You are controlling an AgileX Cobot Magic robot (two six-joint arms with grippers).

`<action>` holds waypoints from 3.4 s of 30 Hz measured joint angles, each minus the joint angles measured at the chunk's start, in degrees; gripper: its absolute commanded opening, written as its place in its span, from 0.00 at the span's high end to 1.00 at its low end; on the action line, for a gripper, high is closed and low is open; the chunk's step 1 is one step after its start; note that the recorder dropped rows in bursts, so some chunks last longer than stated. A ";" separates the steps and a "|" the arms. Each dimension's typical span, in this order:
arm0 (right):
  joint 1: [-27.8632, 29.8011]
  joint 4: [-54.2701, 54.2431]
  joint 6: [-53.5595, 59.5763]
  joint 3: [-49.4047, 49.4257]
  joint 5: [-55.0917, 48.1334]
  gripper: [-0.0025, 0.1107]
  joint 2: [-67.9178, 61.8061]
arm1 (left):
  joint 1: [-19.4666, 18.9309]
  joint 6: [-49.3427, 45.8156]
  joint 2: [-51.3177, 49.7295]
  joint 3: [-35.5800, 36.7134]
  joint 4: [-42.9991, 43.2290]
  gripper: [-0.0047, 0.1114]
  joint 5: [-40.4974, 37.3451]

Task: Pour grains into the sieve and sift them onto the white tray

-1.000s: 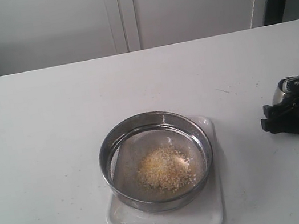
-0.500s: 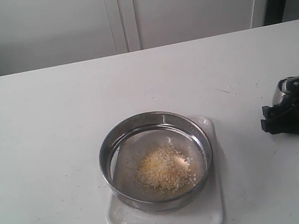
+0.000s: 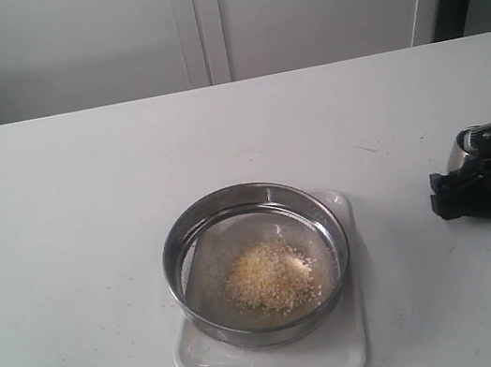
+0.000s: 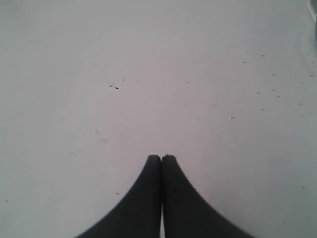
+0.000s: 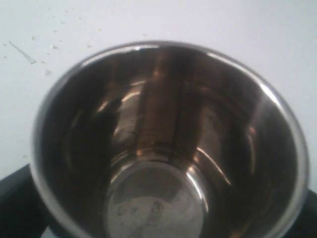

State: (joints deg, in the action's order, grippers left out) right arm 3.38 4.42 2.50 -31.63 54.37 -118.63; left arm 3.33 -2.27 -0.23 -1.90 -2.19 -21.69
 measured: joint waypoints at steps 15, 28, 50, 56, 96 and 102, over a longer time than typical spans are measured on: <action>0.00 0.00 0.22 0.00 -2.39 0.14 1.75 | 0.00 0.00 0.00 0.00 0.00 0.96 0.00; 0.00 0.11 0.22 0.00 -3.48 0.14 9.06 | 0.00 0.00 0.00 0.00 0.00 0.96 0.00; 0.00 0.20 -0.98 0.20 -10.02 0.36 26.66 | 0.00 0.00 0.00 0.00 0.00 0.96 0.00; 0.00 0.40 -3.00 0.20 -16.55 0.75 32.31 | 0.00 0.00 0.00 0.00 0.00 0.96 0.00; -2.26 -7.22 -5.71 0.20 -92.75 0.98 75.24 | 0.00 0.00 0.00 0.00 0.00 0.96 0.00; -2.26 -7.33 -5.34 0.20 -99.23 0.98 78.25 | 0.00 0.00 0.00 0.00 0.00 0.96 0.00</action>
State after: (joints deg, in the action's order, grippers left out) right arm 1.12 -2.91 -2.84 -31.43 -44.86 -40.38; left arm 3.33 -2.27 -0.23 -1.90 -2.19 -21.69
